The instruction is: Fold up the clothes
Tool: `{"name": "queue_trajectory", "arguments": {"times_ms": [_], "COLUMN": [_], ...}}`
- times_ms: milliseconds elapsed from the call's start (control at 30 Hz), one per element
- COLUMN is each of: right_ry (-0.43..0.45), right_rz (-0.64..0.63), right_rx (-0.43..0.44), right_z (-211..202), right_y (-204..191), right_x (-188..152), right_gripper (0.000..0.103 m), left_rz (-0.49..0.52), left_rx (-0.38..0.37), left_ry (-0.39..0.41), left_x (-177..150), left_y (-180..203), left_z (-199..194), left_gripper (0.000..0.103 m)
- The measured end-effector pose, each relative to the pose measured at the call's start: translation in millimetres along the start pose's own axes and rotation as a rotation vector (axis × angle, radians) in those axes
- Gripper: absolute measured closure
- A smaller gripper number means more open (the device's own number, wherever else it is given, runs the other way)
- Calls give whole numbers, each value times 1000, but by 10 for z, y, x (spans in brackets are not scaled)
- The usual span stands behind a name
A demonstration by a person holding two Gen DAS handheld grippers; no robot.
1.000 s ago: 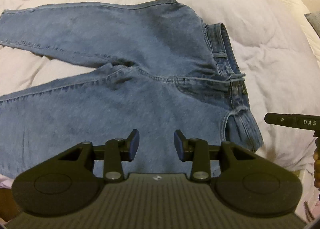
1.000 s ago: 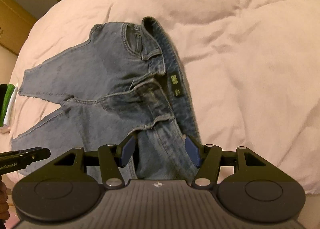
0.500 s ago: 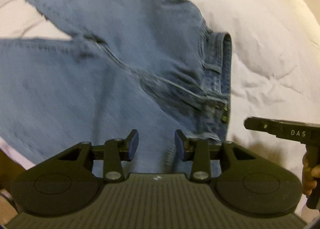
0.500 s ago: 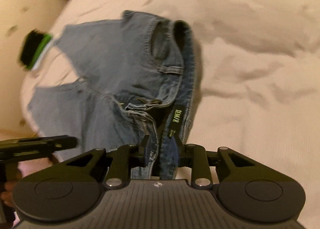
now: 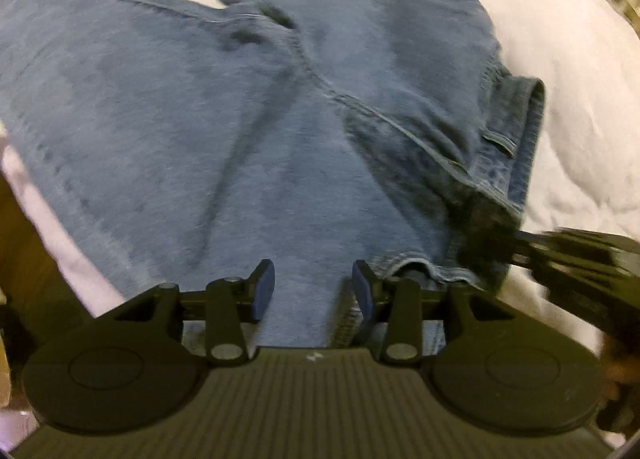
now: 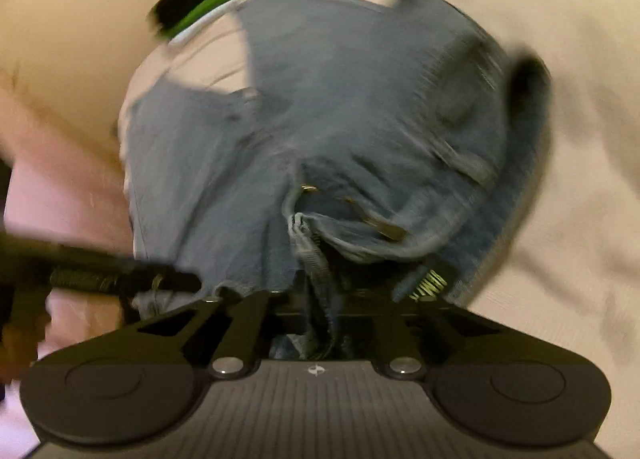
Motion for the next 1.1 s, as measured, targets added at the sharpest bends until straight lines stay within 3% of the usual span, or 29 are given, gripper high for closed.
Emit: {"name": "queue_trajectory", "arguments": {"times_ms": [67, 167, 267, 333, 367, 467, 500, 833, 967, 1100], "right_ry": [76, 115, -2, -94, -96, -70, -64, -18, 33, 75], "right_rz": [-15, 24, 232, 408, 444, 444, 417, -47, -268, -428], "right_rx": [40, 14, -59, -63, -58, -62, -81, -386, -482, -540], "right_z": [-254, -355, -59, 149, 142, -8, -38, -234, -150, 23], "right_y": [-172, -99, 427, 752, 813, 865, 885, 1096, 1050, 1054], "right_x": [128, 258, 79, -158, -177, -85, -50, 377, 601, 760], "right_gripper": [100, 101, 100, 97, 98, 78, 71, 71, 72, 66], "left_rz": [-19, -20, 4, 33, 48, 85, 91, 143, 166, 204], "left_rx": [-4, -24, -50, -61, -66, -79, -84, -102, -78, -69], "left_ry": [10, 24, 13, -10, -21, -26, -26, 52, 59, 53], "left_x": [-10, 20, 20, -17, -37, -80, -86, 458, 640, 729], "left_y": [-53, -40, 109, 240, 306, 455, 496, 688, 690, 719], "left_z": [-23, -26, 88, 197, 251, 313, 324, 355, 500, 586], "left_gripper": [66, 65, 64, 64, 64, 61, 61, 64, 66, 66]}}
Point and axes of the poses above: each gripper's, at about its wrist camera, not at the fingertips, and z roughly the way its jaws point, y to its right, x to its top, the point moved 8 cm from there along z, roughly the way its jaws point, and after that the axes turned 2 degrees about -y, right-handed, at the moved point
